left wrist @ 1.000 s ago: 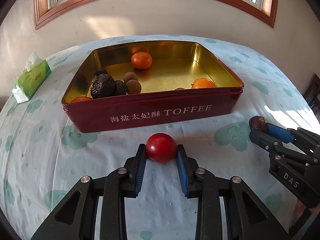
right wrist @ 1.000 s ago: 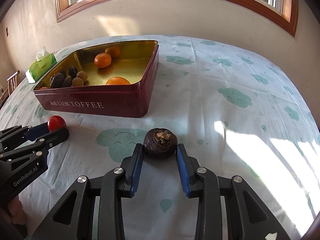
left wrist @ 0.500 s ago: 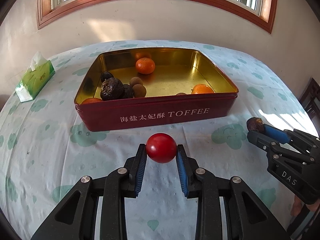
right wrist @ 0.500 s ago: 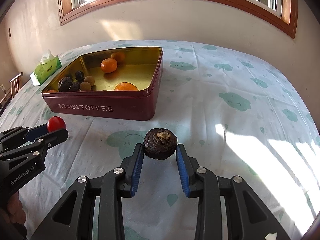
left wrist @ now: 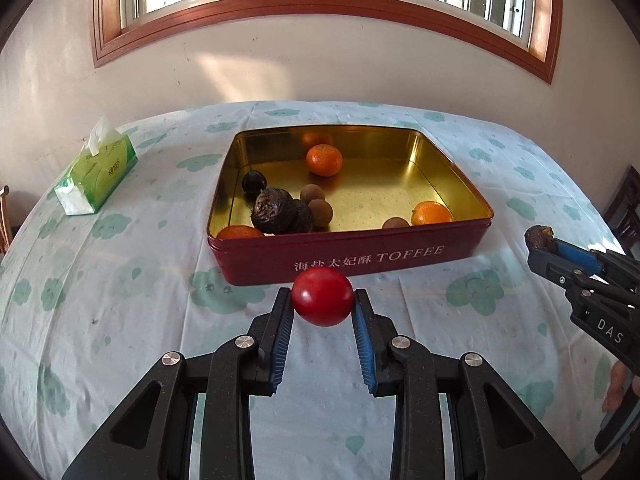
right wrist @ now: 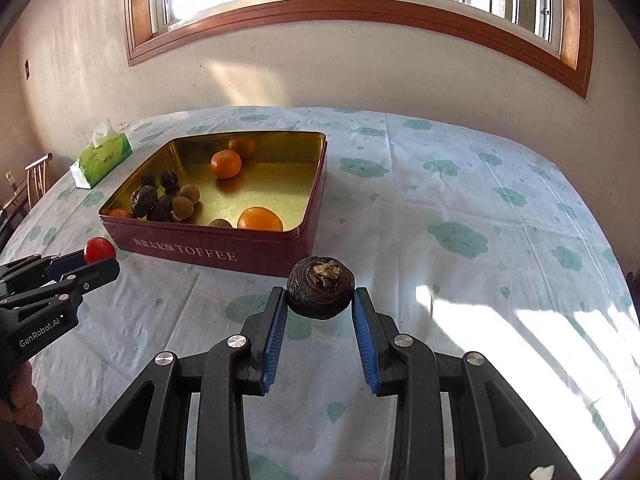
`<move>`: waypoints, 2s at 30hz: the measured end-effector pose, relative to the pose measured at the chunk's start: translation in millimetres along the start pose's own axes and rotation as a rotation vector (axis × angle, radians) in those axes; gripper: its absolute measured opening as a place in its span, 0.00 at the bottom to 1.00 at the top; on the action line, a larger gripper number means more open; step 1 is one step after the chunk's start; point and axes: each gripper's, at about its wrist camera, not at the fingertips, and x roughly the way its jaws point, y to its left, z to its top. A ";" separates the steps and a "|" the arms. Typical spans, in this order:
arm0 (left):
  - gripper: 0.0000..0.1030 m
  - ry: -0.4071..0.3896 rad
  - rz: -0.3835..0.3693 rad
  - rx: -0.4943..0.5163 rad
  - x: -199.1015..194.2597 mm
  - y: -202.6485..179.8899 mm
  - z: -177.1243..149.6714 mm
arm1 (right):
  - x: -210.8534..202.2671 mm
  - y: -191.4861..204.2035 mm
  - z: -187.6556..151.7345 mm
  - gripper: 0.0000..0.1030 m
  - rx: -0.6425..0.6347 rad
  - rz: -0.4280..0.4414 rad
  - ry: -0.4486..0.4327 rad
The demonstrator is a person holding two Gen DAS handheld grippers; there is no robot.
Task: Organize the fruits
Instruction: 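Carry the wrinkled fruit with the right tool while the left carries the tomato toward the tin, then lower the wrinkled fruit into the tin with the right tool while the left drops the tomato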
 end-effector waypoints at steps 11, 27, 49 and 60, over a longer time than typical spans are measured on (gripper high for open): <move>0.30 -0.057 0.026 -0.018 -11.1 20.7 31.9 | -12.4 3.6 36.7 0.30 -0.025 0.009 -0.058; 0.30 -0.031 0.038 -0.043 10.3 34.5 55.0 | 13.9 42.7 57.2 0.30 -0.081 0.092 -0.029; 0.30 0.022 0.059 -0.002 51.3 26.5 63.6 | 63.7 46.5 60.5 0.30 -0.063 0.076 0.059; 0.30 0.061 0.055 -0.027 69.2 26.8 61.2 | 73.3 46.6 60.8 0.30 -0.036 0.075 0.071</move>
